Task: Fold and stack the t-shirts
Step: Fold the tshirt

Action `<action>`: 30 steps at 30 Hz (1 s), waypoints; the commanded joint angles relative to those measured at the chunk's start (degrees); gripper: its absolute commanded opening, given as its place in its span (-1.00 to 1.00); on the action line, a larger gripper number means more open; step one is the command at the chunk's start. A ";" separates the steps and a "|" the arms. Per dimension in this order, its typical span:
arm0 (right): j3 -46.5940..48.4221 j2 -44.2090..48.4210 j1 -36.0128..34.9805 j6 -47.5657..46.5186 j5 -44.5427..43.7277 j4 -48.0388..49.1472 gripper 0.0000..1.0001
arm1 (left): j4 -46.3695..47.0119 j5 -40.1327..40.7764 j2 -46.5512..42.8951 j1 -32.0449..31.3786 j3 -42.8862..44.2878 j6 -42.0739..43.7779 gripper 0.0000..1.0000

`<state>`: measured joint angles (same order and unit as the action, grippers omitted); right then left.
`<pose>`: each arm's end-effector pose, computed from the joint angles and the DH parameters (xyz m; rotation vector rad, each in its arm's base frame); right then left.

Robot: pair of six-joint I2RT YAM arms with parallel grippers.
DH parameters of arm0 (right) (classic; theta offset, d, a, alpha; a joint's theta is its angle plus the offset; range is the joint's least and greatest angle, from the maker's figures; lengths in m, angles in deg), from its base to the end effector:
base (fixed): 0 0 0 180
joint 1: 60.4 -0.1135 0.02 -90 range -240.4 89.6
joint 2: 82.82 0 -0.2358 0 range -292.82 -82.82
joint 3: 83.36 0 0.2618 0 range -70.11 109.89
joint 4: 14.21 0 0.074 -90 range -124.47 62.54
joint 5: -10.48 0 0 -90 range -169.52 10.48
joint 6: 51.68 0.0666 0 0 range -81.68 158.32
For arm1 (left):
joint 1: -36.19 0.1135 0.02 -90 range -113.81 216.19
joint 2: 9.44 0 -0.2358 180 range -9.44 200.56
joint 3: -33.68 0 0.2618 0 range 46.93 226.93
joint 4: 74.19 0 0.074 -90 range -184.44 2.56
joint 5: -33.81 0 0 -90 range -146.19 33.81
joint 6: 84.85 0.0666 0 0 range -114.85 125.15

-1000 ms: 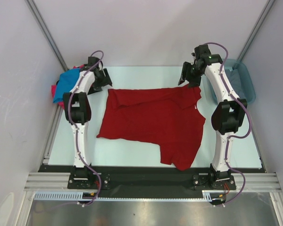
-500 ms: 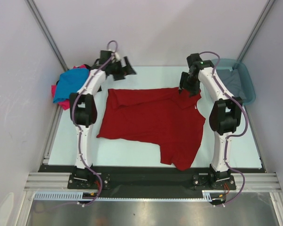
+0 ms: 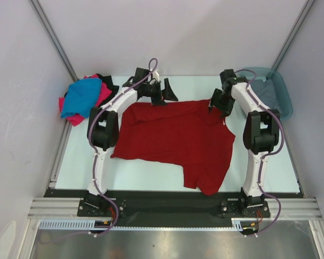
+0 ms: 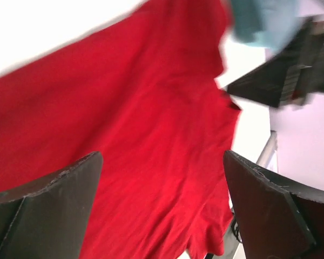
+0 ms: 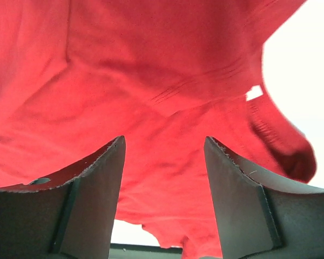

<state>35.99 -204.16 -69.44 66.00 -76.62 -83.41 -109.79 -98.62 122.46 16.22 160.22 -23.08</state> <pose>0.4435 0.0740 0.1728 0.4479 2.8024 0.2162 0.4839 -0.2236 0.1838 0.2455 2.3712 -1.2690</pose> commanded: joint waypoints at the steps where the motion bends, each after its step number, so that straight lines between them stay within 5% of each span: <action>1: 0.33 5.24 1.56 0.71 0.53 4.17 0.32 | -4.71 4.28 -5.51 0.89 -1.06 3.26 1.00; 13: -3.00 7.00 8.33 -1.32 5.18 10.67 0.33 | -6.04 12.47 -10.17 1.95 -6.07 -0.94 0.99; 18: -3.89 4.62 14.74 0.09 11.51 13.31 0.16 | -6.65 11.67 -8.85 1.95 -4.05 -2.36 1.00; 30: -2.56 -1.18 15.98 4.91 27.16 13.92 -0.19 | -6.83 9.83 -8.23 1.95 -4.05 -6.84 1.00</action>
<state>33.83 -205.67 -53.06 67.12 -57.41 -71.87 -117.55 -87.63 115.93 18.10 154.63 -27.95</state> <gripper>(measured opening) 0.408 0.996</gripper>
